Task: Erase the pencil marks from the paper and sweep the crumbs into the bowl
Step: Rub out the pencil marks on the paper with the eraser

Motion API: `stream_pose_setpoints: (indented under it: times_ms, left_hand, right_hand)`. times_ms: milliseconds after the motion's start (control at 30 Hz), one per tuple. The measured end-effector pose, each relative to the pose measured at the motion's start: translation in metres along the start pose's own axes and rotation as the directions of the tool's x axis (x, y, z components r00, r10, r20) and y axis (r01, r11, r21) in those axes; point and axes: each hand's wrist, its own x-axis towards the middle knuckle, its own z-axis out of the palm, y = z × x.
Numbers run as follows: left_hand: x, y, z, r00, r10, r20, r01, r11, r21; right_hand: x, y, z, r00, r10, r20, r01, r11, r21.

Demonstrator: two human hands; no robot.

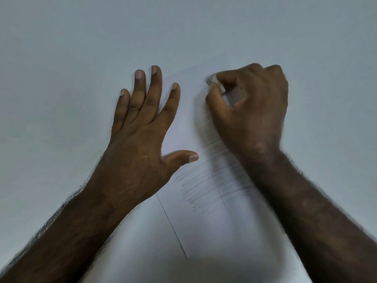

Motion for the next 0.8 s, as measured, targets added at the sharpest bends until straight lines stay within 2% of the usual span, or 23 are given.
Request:
stream_pose_setpoints:
  times_ms: [200,333,400,567,700,800]
  left_hand:
    - [-0.001,0.0,0.001,0.999,-0.005,-0.037,0.003,0.999,-0.036]
    - [0.0,-0.002,0.0,1.0,0.004,-0.004,-0.004,1.0,-0.003]
    - [0.0,-0.002,0.001,1.0,0.008,-0.002,-0.008,1.0,0.01]
    - [-0.001,0.0,0.003,0.999,-0.003,-0.039,0.002,1.0,-0.028]
    - [0.001,-0.001,0.001,1.0,-0.002,0.0,0.002,1.0,-0.019]
    - [0.0,-0.001,0.0,1.0,0.007,-0.004,-0.007,1.0,-0.008]
  right_hand:
    - [-0.036,-0.025,-0.004,0.978,-0.155,0.14,0.149,0.988,0.05]
    - [0.002,-0.005,0.001,0.998,-0.064,0.019,0.065,0.996,-0.054]
    - [0.007,-0.005,0.002,1.0,-0.03,0.002,0.03,0.998,-0.051]
    - [-0.035,-0.029,-0.002,0.975,-0.163,0.152,0.158,0.986,0.046]
    - [-0.002,-0.012,0.004,0.995,-0.092,0.037,0.093,0.995,-0.027]
    - [0.008,-0.01,0.006,1.0,-0.013,0.013,0.013,1.0,-0.024]
